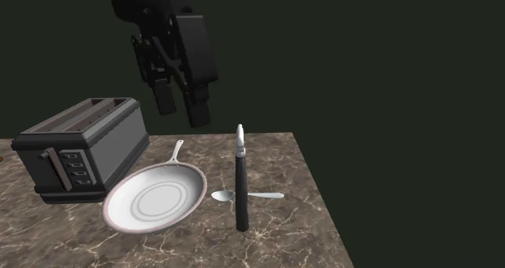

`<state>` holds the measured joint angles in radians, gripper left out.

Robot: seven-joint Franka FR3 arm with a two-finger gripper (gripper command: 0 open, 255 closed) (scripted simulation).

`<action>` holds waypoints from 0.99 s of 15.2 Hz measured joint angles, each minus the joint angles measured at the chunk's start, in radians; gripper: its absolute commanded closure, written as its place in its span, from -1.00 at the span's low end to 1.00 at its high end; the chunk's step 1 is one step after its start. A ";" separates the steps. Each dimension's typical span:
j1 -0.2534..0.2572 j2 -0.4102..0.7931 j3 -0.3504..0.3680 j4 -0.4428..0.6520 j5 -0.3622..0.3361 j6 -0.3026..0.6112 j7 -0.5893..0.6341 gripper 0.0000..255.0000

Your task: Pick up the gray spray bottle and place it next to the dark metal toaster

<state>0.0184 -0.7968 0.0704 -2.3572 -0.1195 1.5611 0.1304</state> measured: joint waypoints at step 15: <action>0.099 0.629 0.004 0.270 -0.087 0.059 -0.378 -1.00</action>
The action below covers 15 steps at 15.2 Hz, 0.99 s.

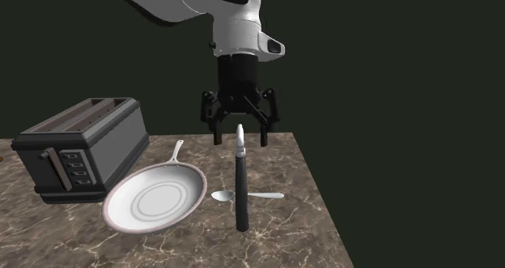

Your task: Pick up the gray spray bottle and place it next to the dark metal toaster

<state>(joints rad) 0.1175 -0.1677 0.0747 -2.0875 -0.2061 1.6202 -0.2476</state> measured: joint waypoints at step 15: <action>0.050 0.313 0.053 0.090 -0.082 0.070 -0.185 -1.00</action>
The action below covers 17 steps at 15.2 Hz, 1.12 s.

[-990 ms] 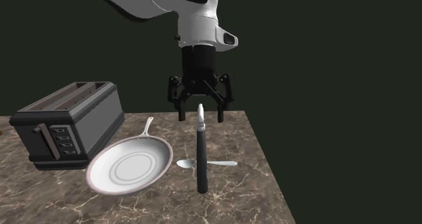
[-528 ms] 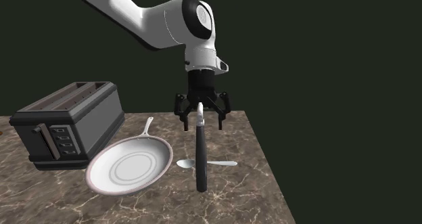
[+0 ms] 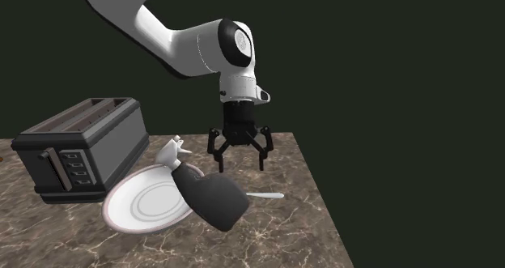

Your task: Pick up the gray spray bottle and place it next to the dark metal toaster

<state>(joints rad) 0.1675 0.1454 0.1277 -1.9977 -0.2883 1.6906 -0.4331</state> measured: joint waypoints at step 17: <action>0.001 -0.010 0.005 -0.012 0.002 0.002 0.005 1.00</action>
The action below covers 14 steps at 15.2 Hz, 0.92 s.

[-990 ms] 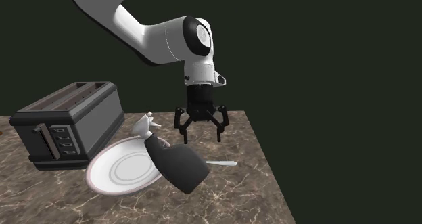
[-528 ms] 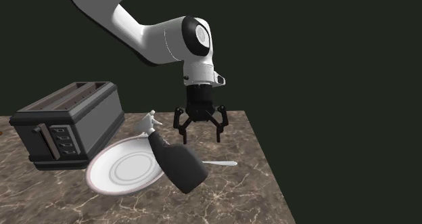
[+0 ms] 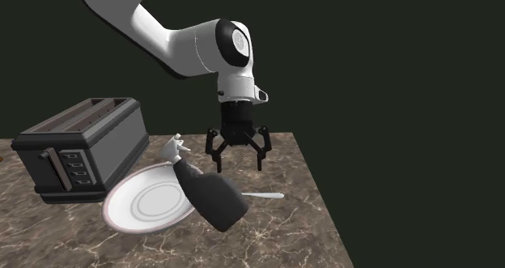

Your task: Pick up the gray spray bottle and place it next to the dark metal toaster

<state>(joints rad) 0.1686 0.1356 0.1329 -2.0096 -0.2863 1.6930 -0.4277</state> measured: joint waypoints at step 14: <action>-0.016 -0.003 -0.012 0.054 0.041 -0.047 0.016 -1.00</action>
<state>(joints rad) 0.1528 0.1321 0.1204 -1.9553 -0.2454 1.6460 -0.4112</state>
